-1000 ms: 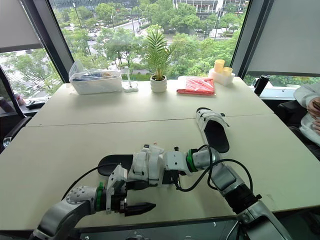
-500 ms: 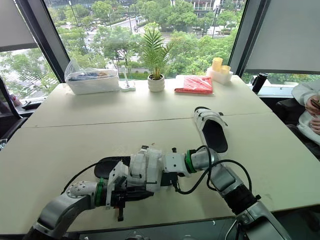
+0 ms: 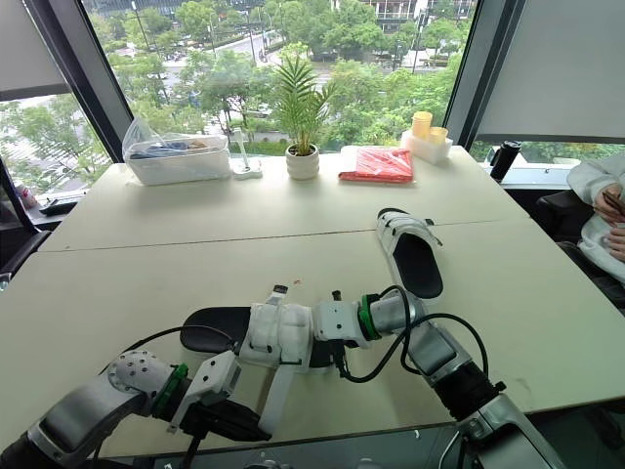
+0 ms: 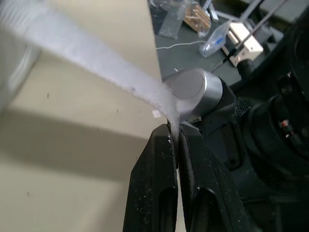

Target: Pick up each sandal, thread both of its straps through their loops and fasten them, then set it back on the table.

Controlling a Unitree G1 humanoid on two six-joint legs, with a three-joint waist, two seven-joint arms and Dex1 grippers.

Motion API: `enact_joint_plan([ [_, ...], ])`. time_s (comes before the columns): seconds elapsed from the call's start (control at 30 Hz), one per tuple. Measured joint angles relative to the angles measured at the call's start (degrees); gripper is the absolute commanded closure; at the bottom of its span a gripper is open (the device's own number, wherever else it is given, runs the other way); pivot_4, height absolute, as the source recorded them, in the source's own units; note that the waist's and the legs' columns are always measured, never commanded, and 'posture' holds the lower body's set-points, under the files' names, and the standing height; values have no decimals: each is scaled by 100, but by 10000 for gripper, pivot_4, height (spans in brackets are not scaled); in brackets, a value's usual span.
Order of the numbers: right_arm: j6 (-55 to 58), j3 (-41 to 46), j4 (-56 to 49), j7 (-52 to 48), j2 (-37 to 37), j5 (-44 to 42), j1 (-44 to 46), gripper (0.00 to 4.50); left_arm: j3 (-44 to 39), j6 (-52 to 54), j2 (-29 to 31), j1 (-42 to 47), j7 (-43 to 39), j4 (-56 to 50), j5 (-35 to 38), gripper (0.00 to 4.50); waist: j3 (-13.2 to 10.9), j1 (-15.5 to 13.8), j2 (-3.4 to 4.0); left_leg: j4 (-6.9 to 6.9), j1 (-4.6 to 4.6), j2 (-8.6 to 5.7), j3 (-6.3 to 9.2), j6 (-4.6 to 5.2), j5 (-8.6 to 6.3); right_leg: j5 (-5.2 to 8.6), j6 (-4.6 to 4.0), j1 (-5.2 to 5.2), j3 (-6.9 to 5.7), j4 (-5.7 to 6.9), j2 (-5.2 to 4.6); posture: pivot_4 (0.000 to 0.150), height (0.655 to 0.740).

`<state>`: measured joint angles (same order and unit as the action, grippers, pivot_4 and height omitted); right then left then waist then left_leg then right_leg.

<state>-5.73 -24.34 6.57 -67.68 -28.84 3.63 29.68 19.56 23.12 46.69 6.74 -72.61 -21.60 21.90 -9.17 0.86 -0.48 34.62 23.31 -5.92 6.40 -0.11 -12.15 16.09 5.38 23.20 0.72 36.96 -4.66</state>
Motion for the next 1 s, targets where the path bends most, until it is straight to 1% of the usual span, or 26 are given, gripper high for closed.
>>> enact_joint_plan([
  [0.1, -47, 5, 45, -8, -3, 0, 13, 45000, -92, 36, -14, 268, -76, -121, 143, 44528, 0, -9, 0, 5, 0, 0, 0, 0, 0, 0, 0, -3, 0, 0, 0, 1500, 7400],
  [0.23, -101, 5, 106, -11, 4, 1, 37, 45000, -521, 563, -201, 858, -59, -118, 820, 44528, -1, -9, -2, 13, 0, 0, 1, 0, 0, -1, 2, -4, -1, 6, 3, 1500, 7400],
  [0.3, -137, 2, 152, -11, 16, 1, 48, 45000, -765, 885, -303, 1206, 4, 16, 1158, 44528, -1, 1, -2, 16, 0, 0, 1, 0, 1, -6, 12, -5, -1, 9, 5, 1500, 7400],
  [0.37, -202, -1, 201, -12, 22, 1, 69, 45000, -944, 1141, -568, 1537, 157, 415, 1365, 44528, -3, -3, -4, 18, 0, 0, 1, 0, 1, -8, 16, -5, -2, 11, 8, 1500, 7400],
  [0.43, -228, -5, 229, -10, 28, 1, 85, 45000, -977, 1265, -752, 1739, 267, 740, 1404, 44528, -5, 0, -7, 21, 0, 0, 1, -2, 3, -10, 19, -4, -1, 14, 9, 1500, 7400],
  [0.57, -269, 4, 273, 45, 66, 1, 153, 45000, -1153, 1591, -1368, 2189, 747, 1621, 1531, 44528, -6, -18, -8, 37, 2, -1, 2, -4, 4, -12, 22, -7, -2, 21, 11, 1500, 7400],
  [0.73, -289, 20, 313, 140, 75, 7, 203, 45000, -1240, 1595, -2015, 2304, 1235, 2392, 1472, 44528, -7, -36, -10, 50, 2, -4, 3, -5, 5, -13, 23, -13, -2, 23, 10, 1500, 7400],
  [0.87, -283, 24, 374, 172, 74, 18, 211, 45000, -1237, 1421, -2184, 2304, 1272, 2597, 1306, 44528, -7, -44, -10, 51, 2, -5, 4, -7, 6, -14, 23, -16, -2, 23, 8, 1500, 7400],
  [1.0, -260, 24, 394, 193, 68, 71, 216, 45000, -1169, 1024, -2325, 2306, 1139, 2863, 1039, 44528, -7, -59, -10, 53, 2, -7, 5, -7, 7, -14, 22, -17, -2, 23, 7, 1500, 7400],
])
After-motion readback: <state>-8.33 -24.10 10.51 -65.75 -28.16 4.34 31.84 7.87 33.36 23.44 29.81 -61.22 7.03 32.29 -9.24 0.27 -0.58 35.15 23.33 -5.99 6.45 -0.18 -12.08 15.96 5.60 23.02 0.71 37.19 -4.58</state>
